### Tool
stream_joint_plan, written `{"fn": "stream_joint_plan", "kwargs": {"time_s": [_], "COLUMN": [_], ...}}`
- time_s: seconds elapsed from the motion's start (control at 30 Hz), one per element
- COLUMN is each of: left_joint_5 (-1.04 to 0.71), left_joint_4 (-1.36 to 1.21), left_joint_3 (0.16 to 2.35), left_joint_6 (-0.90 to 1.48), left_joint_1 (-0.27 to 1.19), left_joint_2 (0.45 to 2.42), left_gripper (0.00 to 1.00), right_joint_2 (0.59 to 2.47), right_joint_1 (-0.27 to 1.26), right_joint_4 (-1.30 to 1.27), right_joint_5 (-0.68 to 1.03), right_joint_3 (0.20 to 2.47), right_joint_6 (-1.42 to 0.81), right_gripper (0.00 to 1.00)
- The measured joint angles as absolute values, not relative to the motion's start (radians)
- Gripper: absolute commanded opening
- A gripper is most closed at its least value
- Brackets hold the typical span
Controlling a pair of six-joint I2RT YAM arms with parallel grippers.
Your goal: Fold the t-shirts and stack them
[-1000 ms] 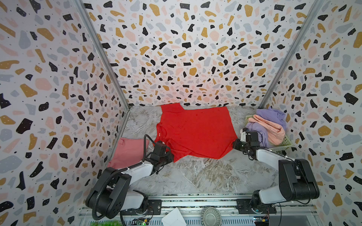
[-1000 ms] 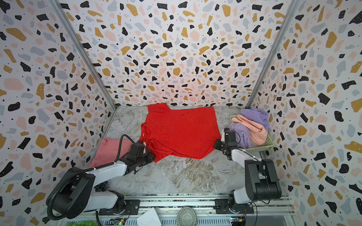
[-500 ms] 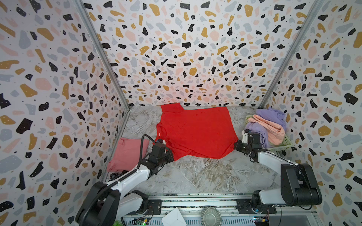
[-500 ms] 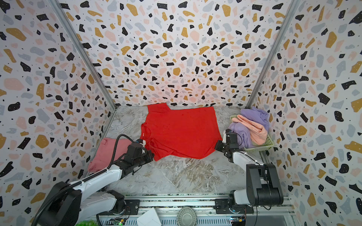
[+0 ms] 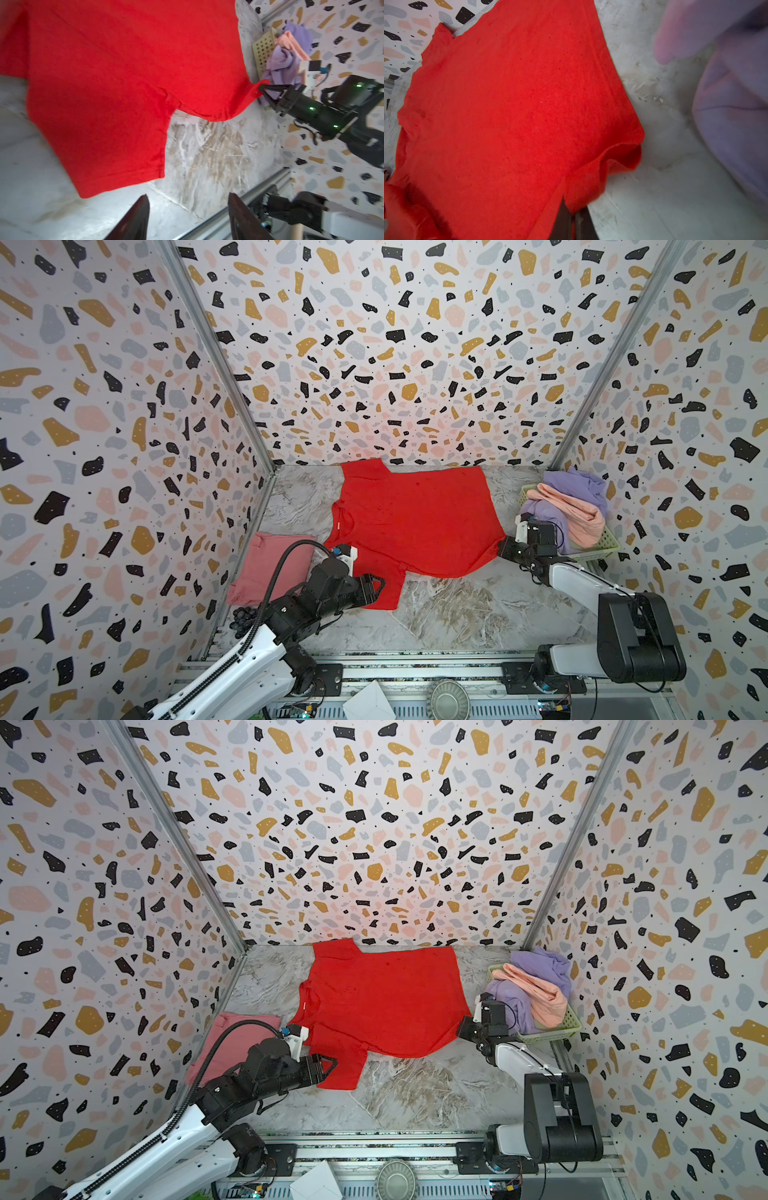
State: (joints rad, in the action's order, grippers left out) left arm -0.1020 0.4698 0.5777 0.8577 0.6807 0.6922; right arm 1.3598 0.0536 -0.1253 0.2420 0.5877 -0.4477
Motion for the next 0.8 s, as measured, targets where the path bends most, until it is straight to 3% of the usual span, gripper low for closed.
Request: {"fn": "stream_joint_plan", "kwargs": {"time_s": [0.2, 0.47, 0.67, 0.8], "left_joint_5": [0.045, 0.230, 0.225, 0.183], "left_joint_4": [0.464, 0.408, 0.231, 0.130], "left_joint_3": [0.518, 0.398, 0.373, 0.371], "left_joint_6": [0.828, 0.788, 0.739, 0.710], "left_joint_1": [0.681, 0.662, 0.567, 0.550], "left_joint_2": [0.779, 0.946, 1.057, 1.148], "left_gripper": [0.62, 0.69, 0.68, 0.56], "right_joint_2": [1.338, 1.327, 1.327, 1.327], "right_joint_1": [0.053, 0.052, 0.051, 0.051], "right_joint_4": [-0.112, -0.104, -0.097, -0.097], "right_joint_5": [0.239, 0.234, 0.225, 0.222], "right_joint_3": [0.588, 0.574, 0.559, 0.549], "right_joint_6": [-0.445, -0.444, -0.444, -0.444], "right_gripper": [0.02, 0.02, 0.02, 0.02]}}
